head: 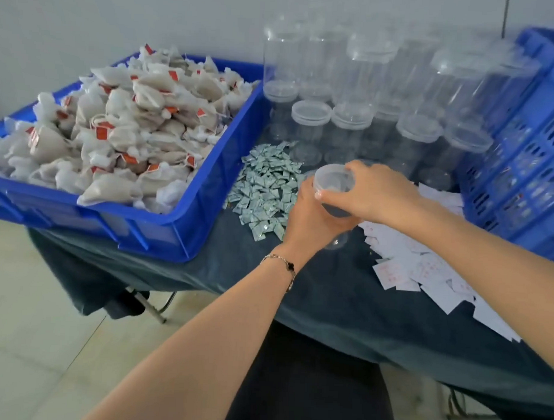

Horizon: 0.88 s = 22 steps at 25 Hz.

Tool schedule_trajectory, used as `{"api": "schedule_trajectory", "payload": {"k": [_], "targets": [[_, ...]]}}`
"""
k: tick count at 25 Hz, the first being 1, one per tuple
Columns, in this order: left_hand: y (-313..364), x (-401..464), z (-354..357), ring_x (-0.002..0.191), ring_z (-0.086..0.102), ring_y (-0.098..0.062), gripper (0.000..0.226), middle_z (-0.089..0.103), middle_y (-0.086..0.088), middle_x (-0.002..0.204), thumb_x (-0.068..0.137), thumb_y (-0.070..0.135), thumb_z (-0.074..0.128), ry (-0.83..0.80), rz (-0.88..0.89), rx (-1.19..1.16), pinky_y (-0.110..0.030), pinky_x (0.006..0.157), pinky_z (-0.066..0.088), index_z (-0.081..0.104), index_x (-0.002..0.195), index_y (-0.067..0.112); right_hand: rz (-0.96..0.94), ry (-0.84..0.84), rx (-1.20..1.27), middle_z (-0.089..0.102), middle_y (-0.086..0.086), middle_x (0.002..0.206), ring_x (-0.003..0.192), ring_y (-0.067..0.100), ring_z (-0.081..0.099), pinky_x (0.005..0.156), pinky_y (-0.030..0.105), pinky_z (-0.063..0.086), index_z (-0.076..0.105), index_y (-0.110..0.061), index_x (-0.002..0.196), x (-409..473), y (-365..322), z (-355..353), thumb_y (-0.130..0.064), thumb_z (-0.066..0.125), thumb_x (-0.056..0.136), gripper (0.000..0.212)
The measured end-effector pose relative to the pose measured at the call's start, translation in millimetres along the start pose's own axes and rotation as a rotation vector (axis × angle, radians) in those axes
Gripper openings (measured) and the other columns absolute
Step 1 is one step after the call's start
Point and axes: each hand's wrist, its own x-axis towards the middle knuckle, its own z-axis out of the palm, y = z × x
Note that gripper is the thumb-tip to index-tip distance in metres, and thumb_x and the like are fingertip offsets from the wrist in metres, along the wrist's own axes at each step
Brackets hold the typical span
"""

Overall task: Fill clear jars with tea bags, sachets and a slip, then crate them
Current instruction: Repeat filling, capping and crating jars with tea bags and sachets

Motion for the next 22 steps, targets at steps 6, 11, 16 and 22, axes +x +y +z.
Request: {"api": "schedule_trajectory", "payload": {"k": [6,11,16,22], "targets": [[1.9,-13.2,1.4,0.081,0.051,0.017,0.074,0.044,0.036,0.099,0.055,0.049,0.083,0.038,-0.026,0.075,-0.002,0.052,0.035,0.035,0.111,0.049,-0.014,0.044,-0.284,0.058,0.012,0.124,0.112,0.036,0.054,0.069,0.037,0.030,0.042,-0.016,0.131,7.2,-19.6,5.5,-0.090,0.028,0.067,0.099],[2.2,-14.4,2.3,0.094,0.054,0.008,0.076,0.046,0.029,0.108,0.053,0.049,0.085,0.079,-0.086,0.012,-0.015,0.071,0.046,0.027,0.100,0.059,-0.073,0.127,-0.111,0.060,0.012,0.104,0.102,0.034,0.055,0.066,0.034,0.034,0.048,-0.018,0.112,7.7,-11.4,10.7,-0.081,0.041,0.069,0.076],[-9.8,-12.3,2.2,0.087,0.051,0.009,0.085,0.045,0.027,0.102,0.050,0.053,0.086,0.030,-0.061,0.055,-0.010,0.066,0.038,0.026,0.109,0.048,-0.330,-0.117,-0.048,0.053,-0.001,0.122,0.110,0.025,0.041,0.081,0.035,0.036,0.044,-0.036,0.127,2.0,-2.4,-6.1,-0.052,0.067,0.066,0.067],[-10.8,-11.3,3.0,0.107,0.053,-0.003,0.095,0.047,0.023,0.114,0.047,0.061,0.083,0.026,-0.086,0.056,-0.015,0.074,0.044,0.026,0.121,0.042,-0.309,-0.022,-0.034,0.045,-0.002,0.141,0.133,0.027,0.033,0.094,0.047,0.034,0.049,-0.037,0.129,7.5,-24.4,-31.0,-0.063,0.052,0.080,0.056]]}}
